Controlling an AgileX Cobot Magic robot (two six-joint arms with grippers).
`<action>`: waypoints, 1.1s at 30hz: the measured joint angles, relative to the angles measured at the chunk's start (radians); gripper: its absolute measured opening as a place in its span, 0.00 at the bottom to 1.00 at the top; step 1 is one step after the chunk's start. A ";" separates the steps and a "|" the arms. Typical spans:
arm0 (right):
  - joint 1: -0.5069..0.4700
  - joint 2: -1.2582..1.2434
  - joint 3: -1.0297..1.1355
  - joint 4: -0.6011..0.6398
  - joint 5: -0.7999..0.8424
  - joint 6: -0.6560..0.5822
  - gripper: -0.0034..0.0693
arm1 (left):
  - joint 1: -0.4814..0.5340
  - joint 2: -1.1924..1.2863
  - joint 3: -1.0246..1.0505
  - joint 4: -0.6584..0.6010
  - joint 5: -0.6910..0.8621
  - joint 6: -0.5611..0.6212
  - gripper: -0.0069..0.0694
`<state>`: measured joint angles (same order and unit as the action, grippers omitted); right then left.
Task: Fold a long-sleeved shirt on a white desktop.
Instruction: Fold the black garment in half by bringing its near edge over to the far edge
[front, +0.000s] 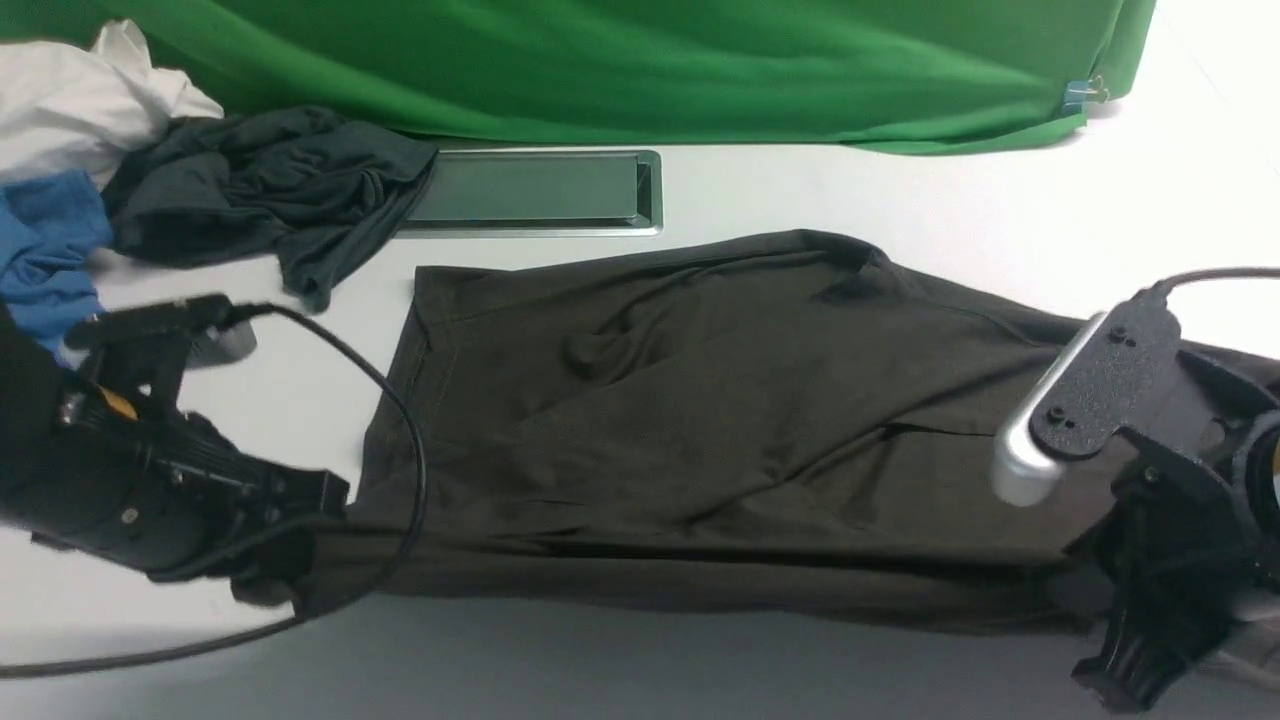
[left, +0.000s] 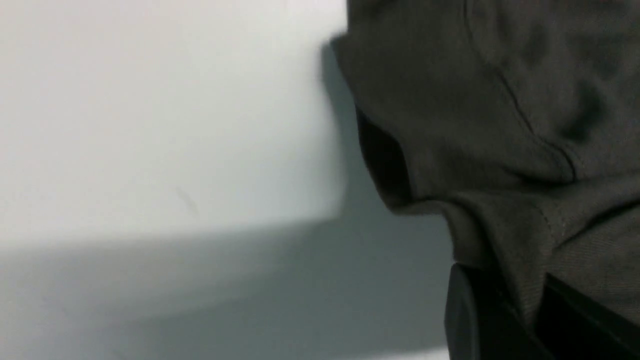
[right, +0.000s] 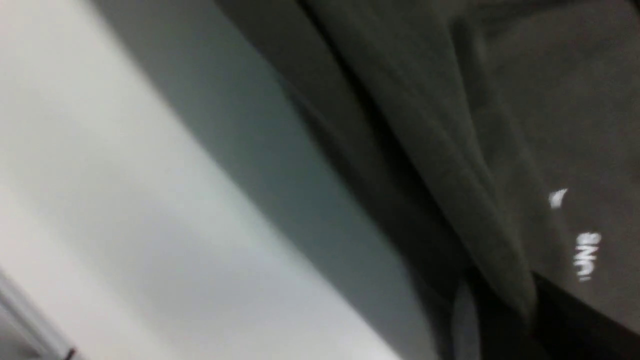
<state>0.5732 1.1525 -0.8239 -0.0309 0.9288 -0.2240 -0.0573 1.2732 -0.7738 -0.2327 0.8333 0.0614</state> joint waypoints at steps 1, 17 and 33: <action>0.000 0.008 -0.020 -0.023 -0.001 0.005 0.10 | 0.000 0.004 -0.016 0.005 -0.005 0.000 0.14; -0.215 0.466 -0.503 -0.159 -0.057 -0.083 0.07 | 0.000 0.420 -0.646 0.061 0.085 0.011 0.14; -0.294 0.992 -0.791 -0.179 -0.400 -0.104 0.38 | 0.000 0.975 -1.036 0.129 -0.218 0.019 0.66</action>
<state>0.2793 2.1445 -1.6146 -0.2098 0.5290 -0.3278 -0.0573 2.2478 -1.8093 -0.1041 0.6152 0.0807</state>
